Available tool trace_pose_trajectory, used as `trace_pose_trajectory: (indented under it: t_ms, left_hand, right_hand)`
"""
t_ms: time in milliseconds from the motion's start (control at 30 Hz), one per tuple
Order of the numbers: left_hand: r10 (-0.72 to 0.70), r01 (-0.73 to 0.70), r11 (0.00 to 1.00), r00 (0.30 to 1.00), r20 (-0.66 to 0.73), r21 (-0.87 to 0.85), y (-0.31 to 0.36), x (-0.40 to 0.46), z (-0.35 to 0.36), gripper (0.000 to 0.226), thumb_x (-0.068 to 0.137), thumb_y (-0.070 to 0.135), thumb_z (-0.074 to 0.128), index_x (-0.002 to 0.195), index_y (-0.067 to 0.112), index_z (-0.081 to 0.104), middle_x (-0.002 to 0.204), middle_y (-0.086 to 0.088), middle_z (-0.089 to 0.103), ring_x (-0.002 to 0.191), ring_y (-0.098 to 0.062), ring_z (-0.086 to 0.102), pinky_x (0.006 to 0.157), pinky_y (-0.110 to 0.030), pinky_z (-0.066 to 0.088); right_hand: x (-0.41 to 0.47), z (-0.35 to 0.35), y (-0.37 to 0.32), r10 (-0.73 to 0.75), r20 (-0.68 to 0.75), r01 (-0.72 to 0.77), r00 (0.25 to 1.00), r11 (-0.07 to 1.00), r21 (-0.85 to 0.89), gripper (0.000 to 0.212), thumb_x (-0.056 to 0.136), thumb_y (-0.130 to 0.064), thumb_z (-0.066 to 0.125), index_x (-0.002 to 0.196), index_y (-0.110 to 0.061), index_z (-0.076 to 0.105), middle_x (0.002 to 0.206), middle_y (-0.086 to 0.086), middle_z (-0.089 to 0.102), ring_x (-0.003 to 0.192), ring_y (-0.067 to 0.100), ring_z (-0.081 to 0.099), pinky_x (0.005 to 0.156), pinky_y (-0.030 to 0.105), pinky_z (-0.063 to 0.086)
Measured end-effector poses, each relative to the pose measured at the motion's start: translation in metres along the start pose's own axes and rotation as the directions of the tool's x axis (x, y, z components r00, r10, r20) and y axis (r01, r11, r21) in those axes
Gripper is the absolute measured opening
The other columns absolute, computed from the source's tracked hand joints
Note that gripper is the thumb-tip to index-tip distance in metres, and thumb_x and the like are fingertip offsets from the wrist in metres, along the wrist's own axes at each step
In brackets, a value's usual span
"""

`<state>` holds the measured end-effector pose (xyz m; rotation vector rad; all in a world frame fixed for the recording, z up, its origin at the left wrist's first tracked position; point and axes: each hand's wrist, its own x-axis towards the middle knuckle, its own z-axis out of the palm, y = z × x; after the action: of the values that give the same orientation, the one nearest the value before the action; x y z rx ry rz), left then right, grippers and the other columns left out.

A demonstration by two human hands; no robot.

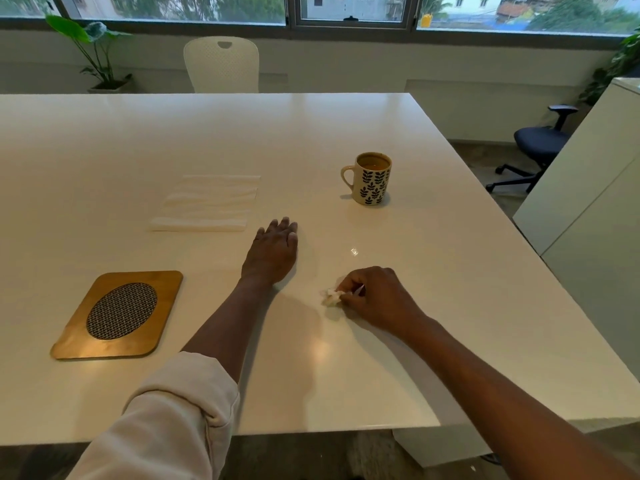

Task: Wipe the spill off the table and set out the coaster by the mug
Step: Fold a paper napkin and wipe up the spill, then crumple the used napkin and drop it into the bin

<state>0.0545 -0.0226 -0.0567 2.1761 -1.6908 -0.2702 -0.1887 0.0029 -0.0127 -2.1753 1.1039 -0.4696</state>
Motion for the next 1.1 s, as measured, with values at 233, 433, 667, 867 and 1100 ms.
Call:
trace_pose_trajectory:
  t_ms: [233,433,667,867,1100]
  left_hand:
    - [-0.03,0.031,0.985,1.0,0.009,-0.169,-0.005,0.001,-0.003,0.049,0.105,0.025,0.02,0.148,0.013,0.041,0.156,-0.006,0.037,0.146,-0.025,0.028,0.118,-0.037,0.019]
    - [0.026,-0.112,0.862,0.984,-0.178,-0.494,0.027,-0.019,-0.024,0.038,0.103,0.024,0.041,0.132,0.011,0.061,0.133,-0.007,0.063,0.125,-0.021,0.057,0.099,-0.018,0.036]
    - [0.2,-0.187,0.665,0.977,-0.068,-0.723,0.092,-0.037,-0.018,0.038,0.093,0.009,0.055,0.13,0.015,0.062,0.118,-0.003,0.07,0.097,-0.016,0.071,0.092,-0.038,0.057]
    - [0.291,-0.228,0.666,0.956,-0.034,-0.71,0.142,-0.054,-0.005,0.042,0.091,0.012,0.061,0.132,0.021,0.061,0.121,0.003,0.07,0.079,0.006,0.067,0.084,-0.013,0.053]
    - [0.33,-0.301,0.66,0.939,-0.094,-0.688,0.205,-0.07,0.016,0.033,0.088,0.021,0.07,0.12,0.018,0.07,0.11,0.006,0.074,0.082,-0.003,0.07,0.066,0.0,0.043]
  right_hand:
    - [0.011,0.004,-0.012,0.263,0.174,-0.302,0.949,0.6,0.741,0.019,0.087,-0.003,0.068,0.103,0.006,0.066,0.081,0.022,0.067,0.065,0.024,0.062,0.055,0.032,0.045]
    - [0.016,-0.026,-0.008,0.377,0.028,-0.225,0.926,0.488,0.844,0.026,0.091,-0.003,0.062,0.114,0.008,0.06,0.098,0.021,0.067,0.083,0.027,0.069,0.073,0.033,0.06]
    - [0.006,-0.046,-0.002,0.46,-0.111,-0.151,0.881,0.496,0.855,0.024,0.092,-0.008,0.062,0.114,0.002,0.062,0.108,0.022,0.07,0.091,0.03,0.07,0.082,0.036,0.058]
    - [-0.019,-0.06,0.012,0.489,-0.2,-0.118,0.849,0.544,0.83,0.023,0.092,-0.013,0.064,0.113,-0.003,0.064,0.104,0.019,0.072,0.093,0.03,0.072,0.08,0.033,0.06]
    - [-0.055,-0.09,0.047,0.527,-0.301,-0.093,0.795,0.596,0.798,0.023,0.09,-0.017,0.067,0.11,-0.005,0.065,0.098,0.018,0.072,0.085,0.026,0.072,0.076,0.032,0.06]
